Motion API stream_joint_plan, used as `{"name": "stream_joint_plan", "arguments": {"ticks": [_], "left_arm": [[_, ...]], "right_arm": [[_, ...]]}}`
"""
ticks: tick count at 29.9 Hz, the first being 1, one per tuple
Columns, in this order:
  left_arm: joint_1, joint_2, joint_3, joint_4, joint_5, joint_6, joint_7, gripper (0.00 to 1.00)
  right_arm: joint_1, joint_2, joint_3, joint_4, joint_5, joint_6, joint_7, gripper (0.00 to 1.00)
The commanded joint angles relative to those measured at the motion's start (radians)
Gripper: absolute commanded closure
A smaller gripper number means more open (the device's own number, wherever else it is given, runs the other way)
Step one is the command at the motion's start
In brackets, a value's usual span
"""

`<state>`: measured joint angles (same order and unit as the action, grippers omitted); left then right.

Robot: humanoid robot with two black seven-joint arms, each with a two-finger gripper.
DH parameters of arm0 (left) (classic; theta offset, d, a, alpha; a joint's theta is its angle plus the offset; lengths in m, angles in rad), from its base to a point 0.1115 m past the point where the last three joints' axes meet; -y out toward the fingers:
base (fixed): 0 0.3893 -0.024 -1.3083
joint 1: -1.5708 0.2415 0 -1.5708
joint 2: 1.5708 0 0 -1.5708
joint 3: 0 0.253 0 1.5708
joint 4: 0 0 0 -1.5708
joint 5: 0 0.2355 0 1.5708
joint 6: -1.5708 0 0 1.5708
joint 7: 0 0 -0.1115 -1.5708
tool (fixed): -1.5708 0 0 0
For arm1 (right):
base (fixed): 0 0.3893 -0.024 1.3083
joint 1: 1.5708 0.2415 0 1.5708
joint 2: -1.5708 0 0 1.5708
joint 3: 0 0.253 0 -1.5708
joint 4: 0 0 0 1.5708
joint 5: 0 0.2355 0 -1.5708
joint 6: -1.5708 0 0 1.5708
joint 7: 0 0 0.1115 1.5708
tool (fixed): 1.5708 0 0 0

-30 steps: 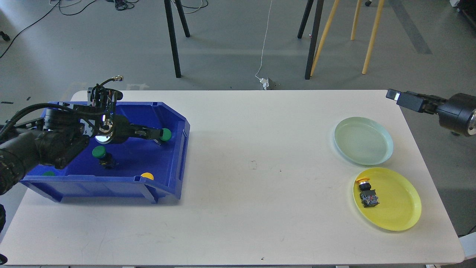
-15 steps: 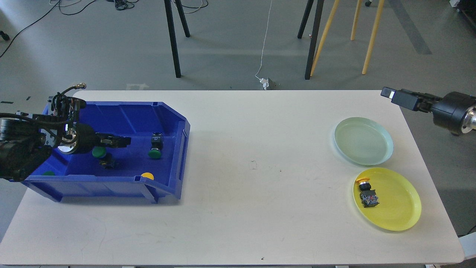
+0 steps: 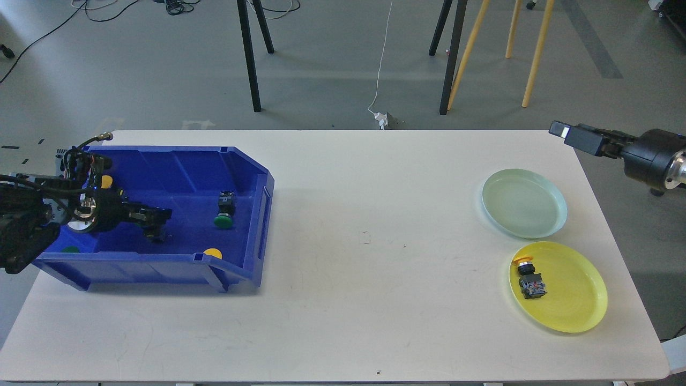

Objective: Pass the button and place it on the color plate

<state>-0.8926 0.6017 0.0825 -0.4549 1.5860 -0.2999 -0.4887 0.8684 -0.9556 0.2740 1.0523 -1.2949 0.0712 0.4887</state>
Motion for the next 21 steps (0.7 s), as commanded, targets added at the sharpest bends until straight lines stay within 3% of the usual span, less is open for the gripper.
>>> {"name": "stream_joint_plan", "arguments": {"ticks": [1, 6, 15, 21], "left_arm": [[0.0, 0.006, 0.026, 0.005, -0.001, 0.018, 0.0, 0.23], [0.0, 0.023, 0.03, 0.004, 0.0, 0.019, 0.0, 0.24], [0.0, 0.052, 0.062, -0.007, -0.003, 0.022, 0.0, 0.37], [-0.003, 0.058, 0.062, -0.01, -0.004, 0.022, 0.0, 0.55]], "right_arm": [[0.0, 0.0, 0.001, 0.0, 0.0, -0.001, 0.0, 0.26], [0.0, 0.001, 0.001, 0.002, 0.002, -0.002, 0.0, 0.26], [0.001, 0.0, 0.001, 0.003, 0.002, -0.002, 0.0, 0.26], [0.001, 0.001, 0.001, 0.003, 0.002, -0.002, 0.0, 0.26]]}}
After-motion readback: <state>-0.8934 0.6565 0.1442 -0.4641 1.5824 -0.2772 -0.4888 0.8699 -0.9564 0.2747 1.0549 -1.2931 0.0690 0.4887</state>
